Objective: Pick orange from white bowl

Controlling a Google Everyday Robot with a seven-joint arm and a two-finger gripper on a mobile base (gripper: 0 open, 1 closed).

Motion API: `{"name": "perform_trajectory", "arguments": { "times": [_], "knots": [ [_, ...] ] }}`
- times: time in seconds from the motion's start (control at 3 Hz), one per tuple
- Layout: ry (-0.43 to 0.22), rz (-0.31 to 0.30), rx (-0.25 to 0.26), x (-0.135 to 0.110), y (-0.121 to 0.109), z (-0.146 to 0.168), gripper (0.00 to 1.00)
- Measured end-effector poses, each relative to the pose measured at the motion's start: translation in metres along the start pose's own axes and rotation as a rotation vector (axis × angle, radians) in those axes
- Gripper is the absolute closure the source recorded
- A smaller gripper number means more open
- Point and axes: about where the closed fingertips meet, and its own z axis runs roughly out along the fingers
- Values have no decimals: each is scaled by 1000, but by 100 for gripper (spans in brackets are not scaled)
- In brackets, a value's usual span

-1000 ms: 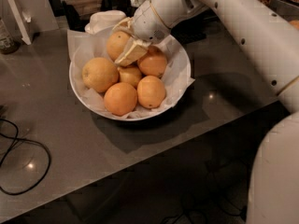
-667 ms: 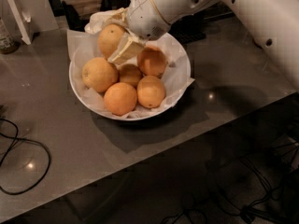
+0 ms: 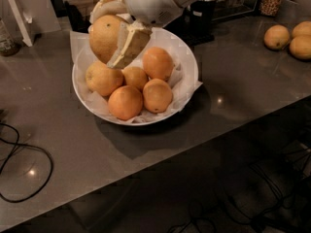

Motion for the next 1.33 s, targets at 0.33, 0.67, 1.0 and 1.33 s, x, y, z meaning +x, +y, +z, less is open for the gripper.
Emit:
{"name": "perform_trajectory", "arguments": {
  "times": [0.33, 0.67, 1.0, 1.33],
  "knots": [
    [-1, 22, 87, -21, 15, -41, 100],
    [16, 49, 187, -42, 41, -74, 100],
    [44, 91, 258, -61, 69, -89, 100],
    [58, 124, 270, -81, 86, -87, 100]
  ]
}}
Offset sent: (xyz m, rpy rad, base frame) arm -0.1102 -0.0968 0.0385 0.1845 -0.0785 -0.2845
